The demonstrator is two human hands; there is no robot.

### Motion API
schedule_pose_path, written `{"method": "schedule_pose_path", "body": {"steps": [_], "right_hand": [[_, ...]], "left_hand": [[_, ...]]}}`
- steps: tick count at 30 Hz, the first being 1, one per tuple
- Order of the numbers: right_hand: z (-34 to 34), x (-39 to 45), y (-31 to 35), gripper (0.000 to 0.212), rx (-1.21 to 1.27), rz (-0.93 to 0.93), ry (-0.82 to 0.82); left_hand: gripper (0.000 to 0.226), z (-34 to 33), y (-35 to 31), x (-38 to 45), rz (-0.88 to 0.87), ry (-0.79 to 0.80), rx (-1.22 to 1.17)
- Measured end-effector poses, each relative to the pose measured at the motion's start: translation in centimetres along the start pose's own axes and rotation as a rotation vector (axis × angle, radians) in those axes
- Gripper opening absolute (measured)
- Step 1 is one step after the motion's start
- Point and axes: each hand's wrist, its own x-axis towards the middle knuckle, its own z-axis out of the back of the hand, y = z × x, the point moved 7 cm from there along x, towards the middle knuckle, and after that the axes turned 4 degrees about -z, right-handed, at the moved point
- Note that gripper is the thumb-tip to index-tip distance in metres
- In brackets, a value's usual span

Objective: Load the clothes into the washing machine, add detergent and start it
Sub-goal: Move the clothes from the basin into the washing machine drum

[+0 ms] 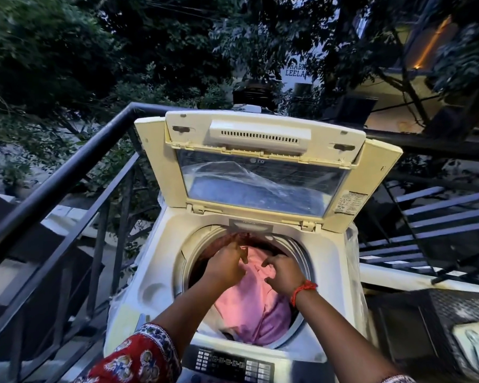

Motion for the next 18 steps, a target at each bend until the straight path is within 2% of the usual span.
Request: {"method": "schedule_pose_path", "body": {"steps": [5,8,12,13,15,16,18], "right_hand": [[-1.1,0.2,-1.3,0.028,0.055,-0.050,0.015],[-1.7,1.0,-2.2,0.009,0.334,-0.178,-0.001],[-2.2,2.5,-2.2,0.019,0.900,-0.436,0.029],[-2.3,3.0,-1.7,0.018,1.066,-0.481,0.056],[-2.4,4.3,-0.7,0.015,1.387,-0.538,0.083],[-2.5,5.0,-0.4,0.013,1.533,-0.567,0.084],[-2.9,6.3,0.0,0.008,1.736,-0.625,0.084]], "left_hand": [[0.012,-1.2,0.6,0.1,-0.004,0.017,-0.059],[0.015,-2.0,1.2,1.1,0.068,0.000,-0.227],[0.029,-2.7,2.1,3.1,0.316,-0.051,-0.495],[0.033,-3.0,2.4,3.5,0.422,-0.059,-0.606],[0.034,-4.3,2.3,4.2,0.626,-0.062,-1.006],[0.033,-4.8,1.8,4.7,0.682,-0.071,-1.223],[0.035,-5.2,1.3,6.1,0.720,-0.119,-1.477]]}}
